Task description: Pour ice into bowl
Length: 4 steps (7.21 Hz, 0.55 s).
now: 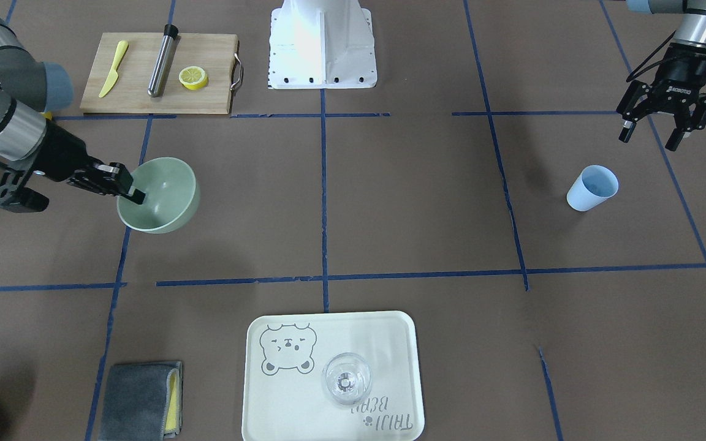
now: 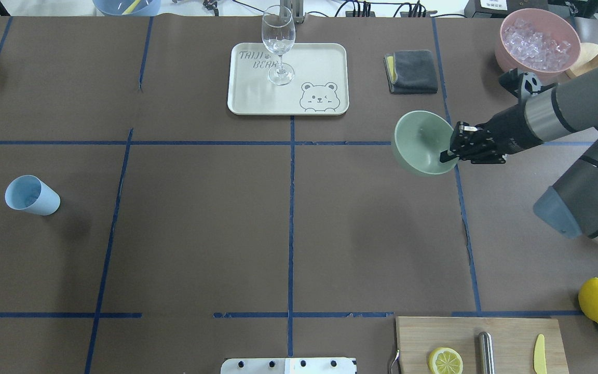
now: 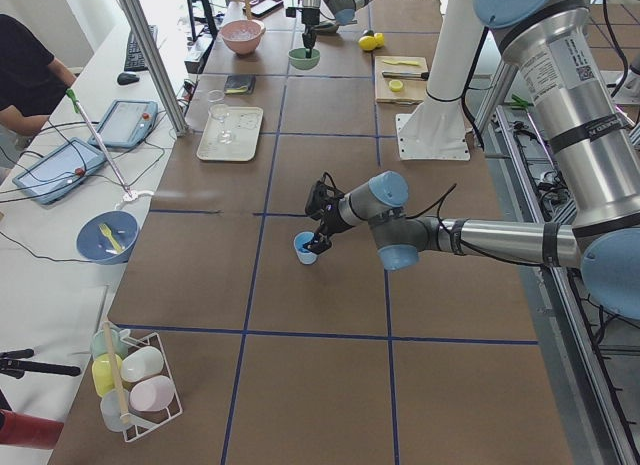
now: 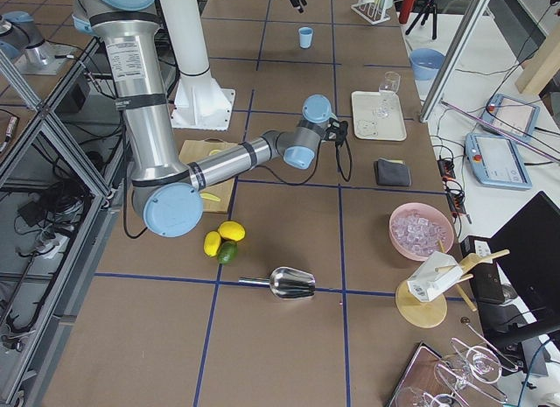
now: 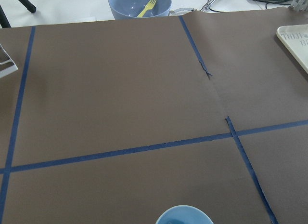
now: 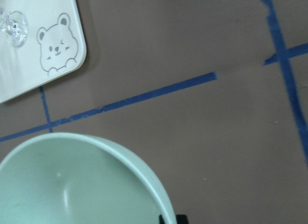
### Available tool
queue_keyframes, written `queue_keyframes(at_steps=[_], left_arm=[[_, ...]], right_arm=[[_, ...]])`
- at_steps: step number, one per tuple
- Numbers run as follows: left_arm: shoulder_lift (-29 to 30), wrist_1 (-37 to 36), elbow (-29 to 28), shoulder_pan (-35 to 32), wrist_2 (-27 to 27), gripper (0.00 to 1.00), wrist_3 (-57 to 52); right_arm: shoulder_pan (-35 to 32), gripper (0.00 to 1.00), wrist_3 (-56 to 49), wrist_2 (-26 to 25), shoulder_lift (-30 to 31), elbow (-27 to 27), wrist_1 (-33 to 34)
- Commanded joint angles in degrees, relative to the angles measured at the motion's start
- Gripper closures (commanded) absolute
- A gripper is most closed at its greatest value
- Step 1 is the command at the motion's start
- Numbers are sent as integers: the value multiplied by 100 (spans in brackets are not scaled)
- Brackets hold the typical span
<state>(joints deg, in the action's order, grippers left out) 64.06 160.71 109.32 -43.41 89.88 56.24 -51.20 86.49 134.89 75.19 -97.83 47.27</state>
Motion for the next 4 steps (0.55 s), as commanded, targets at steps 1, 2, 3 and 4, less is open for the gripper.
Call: queue_keyframes(at_steps=[1,2,3,4], left_arm=[[-130,426,-454,1346,-1711,0,963],[-130,426,-612,1971,-2425,0,1447],[-122,400,-666,2368,-2919,0,1730],[-87,374,-693,2494,-3211,0,1767]], right_arm=[[730,100,508,-695,-1081,-322,1416],[1135,100,509,-1205,-1590,-447,2252],[1522,100,535,-1619,-2021,-404,2756],[1882,100,553,-2076,-2261,-282,2926]])
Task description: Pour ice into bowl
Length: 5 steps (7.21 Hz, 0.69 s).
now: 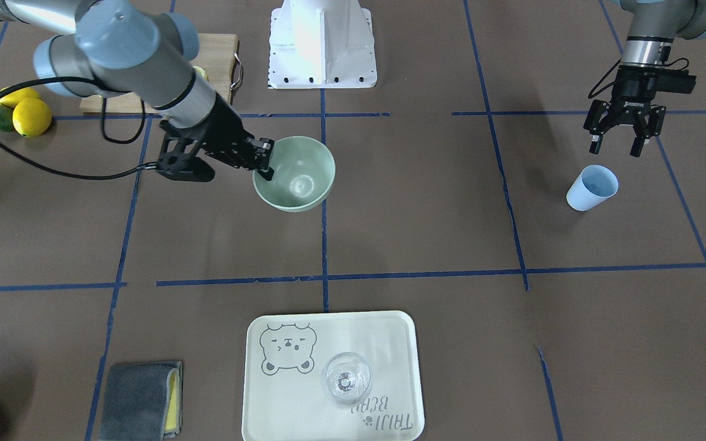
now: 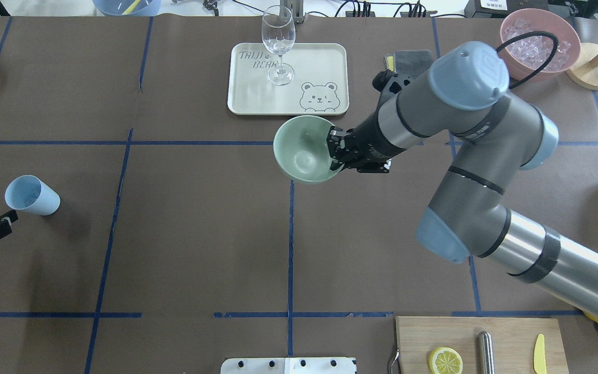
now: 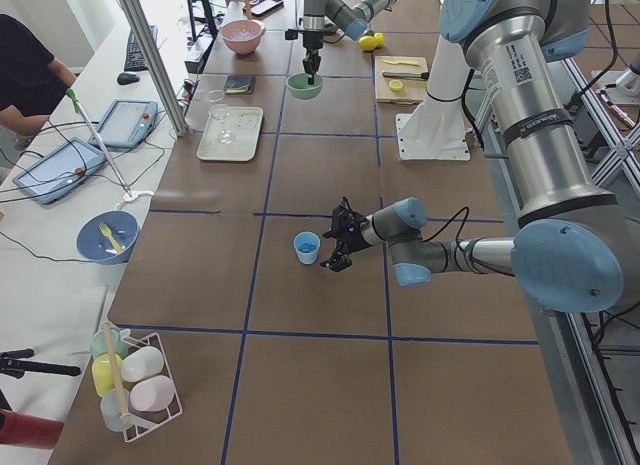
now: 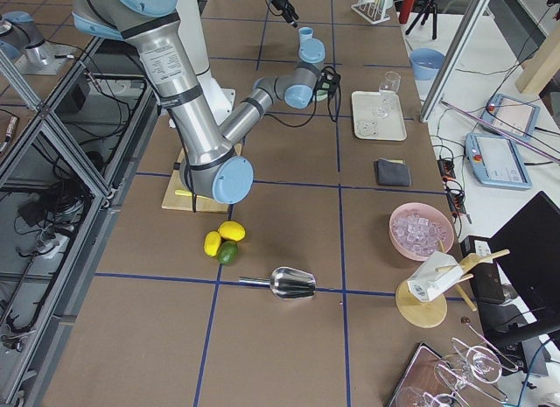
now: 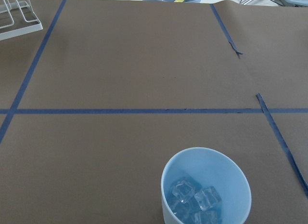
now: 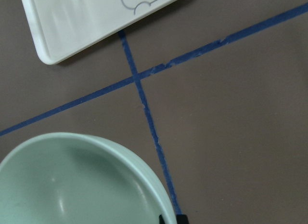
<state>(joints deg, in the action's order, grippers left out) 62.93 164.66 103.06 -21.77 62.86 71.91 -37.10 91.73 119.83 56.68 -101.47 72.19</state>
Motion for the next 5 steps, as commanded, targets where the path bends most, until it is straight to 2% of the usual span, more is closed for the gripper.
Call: queue_keyframes(at_steps=[1,2,3,5], left_arm=[[140,-48,-110,375,-790,0,200],[402,-188,-320,410,-1184,0,192],[726,-563,-452,437,-1449,0,192],[1124,-778,-847,454,-1950,0,192]], right_arm=[[711,100,38,-896,-848,623,454],[852,100,56,-1065,-1330,1289,446],[984,100,56,-1206,-1553,1644,419],[1126,100,91,-1348,-1555,1726,410]])
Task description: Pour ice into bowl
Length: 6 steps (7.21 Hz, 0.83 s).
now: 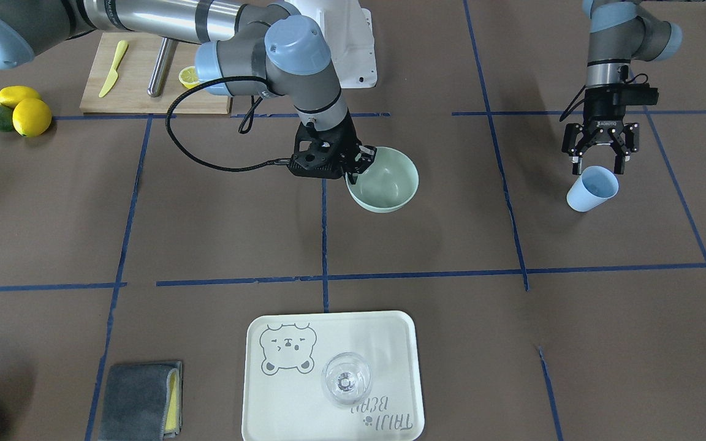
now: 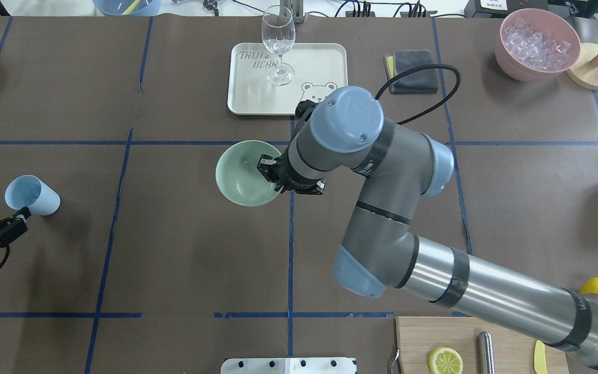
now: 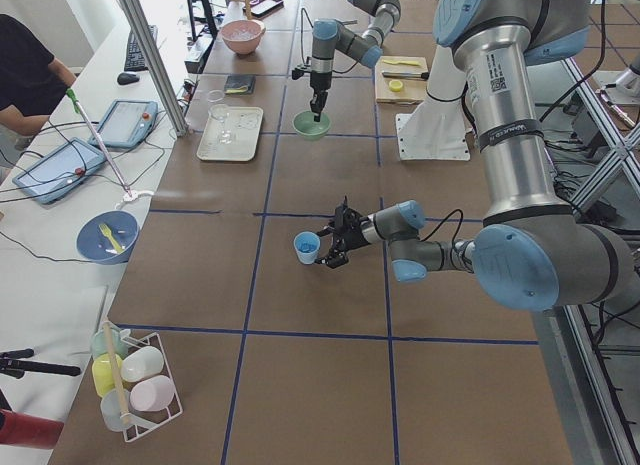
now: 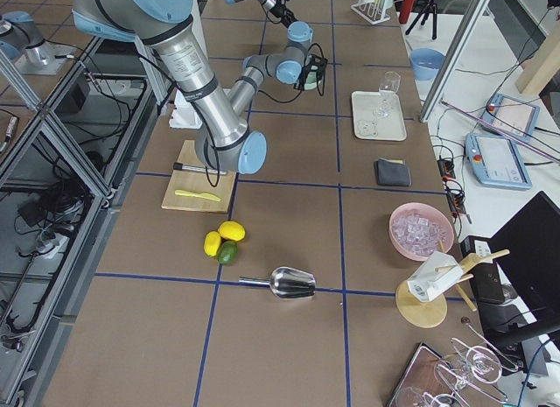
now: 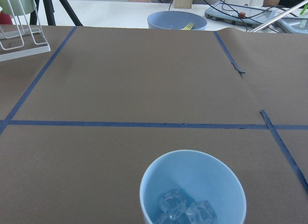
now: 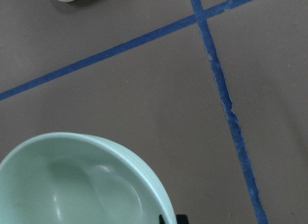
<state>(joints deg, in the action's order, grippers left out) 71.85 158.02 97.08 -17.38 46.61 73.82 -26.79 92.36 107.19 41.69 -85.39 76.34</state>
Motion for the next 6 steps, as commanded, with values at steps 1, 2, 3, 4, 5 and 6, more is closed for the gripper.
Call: queue_keyframes(at_steps=[1,2,3,4,5,6], left_arm=[[407,-105,-486,7,-580,0,-8],[531,-78,-697,15,-696,0,-26],[567,-52,-743,15,-776,0,-26],[628,-52,-743,15,-776,0,-26],[664,-52,-770,15,-776,2,-35],[673,-43,-831,15,-776,11,-35]], right_arm=[[130,100,37,-128,-56,128,-14],[165,100,54,-189,-64,128,-14],[218,100,54,-251,-64,180,-14],[236,100,54,-312,-82,224,-23],[253,100,54,-321,-91,225,-23],[271,100,54,-321,-108,268,-23]])
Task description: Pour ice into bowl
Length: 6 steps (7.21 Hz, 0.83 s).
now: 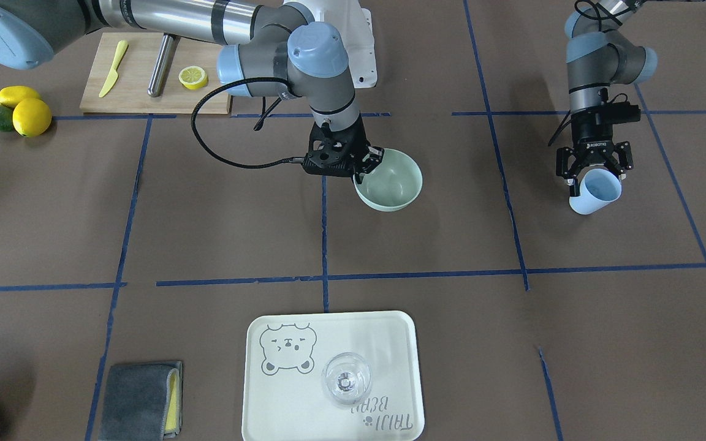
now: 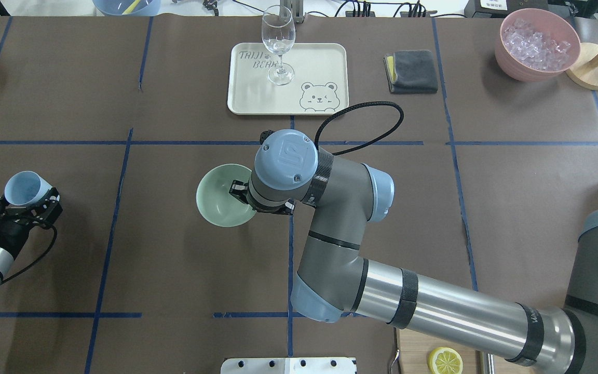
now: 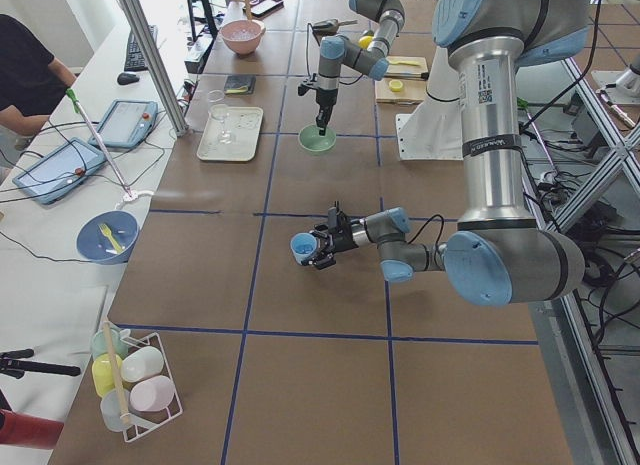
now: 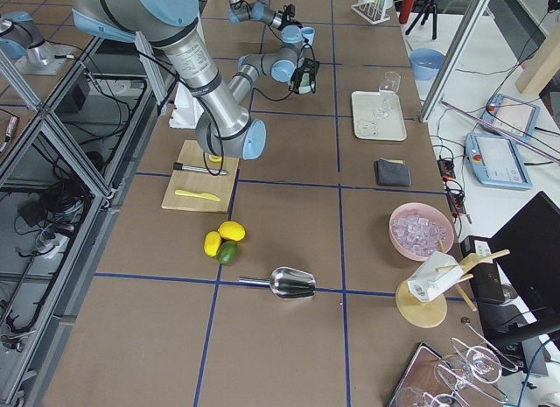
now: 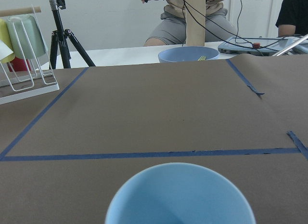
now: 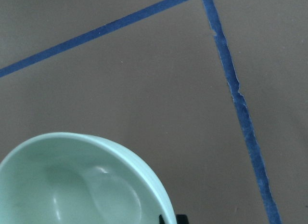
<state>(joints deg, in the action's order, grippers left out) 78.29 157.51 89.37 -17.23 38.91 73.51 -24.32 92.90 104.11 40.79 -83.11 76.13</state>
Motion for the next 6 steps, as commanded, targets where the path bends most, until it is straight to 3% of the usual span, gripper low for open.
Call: queue_keyframes(at_steps=[1,2,3,5,6], left_arm=[[72,17,-95,0,-6,49,-3],[64,25,-61,-17,-6,94,-21],[20,139,227,-61,20,100,-186],[-15,201,1045,-79,20,100,-1012],[20,201,1177,-70,20,100,-1014]], right_arm=[[41,100,-8,-22,-201,258,7],[59,100,-9,-22,-420,565,-1],[94,100,-17,-65,-457,646,-10],[164,100,-35,-180,-484,700,-27],[165,45,-26,-180,-493,691,-28]])
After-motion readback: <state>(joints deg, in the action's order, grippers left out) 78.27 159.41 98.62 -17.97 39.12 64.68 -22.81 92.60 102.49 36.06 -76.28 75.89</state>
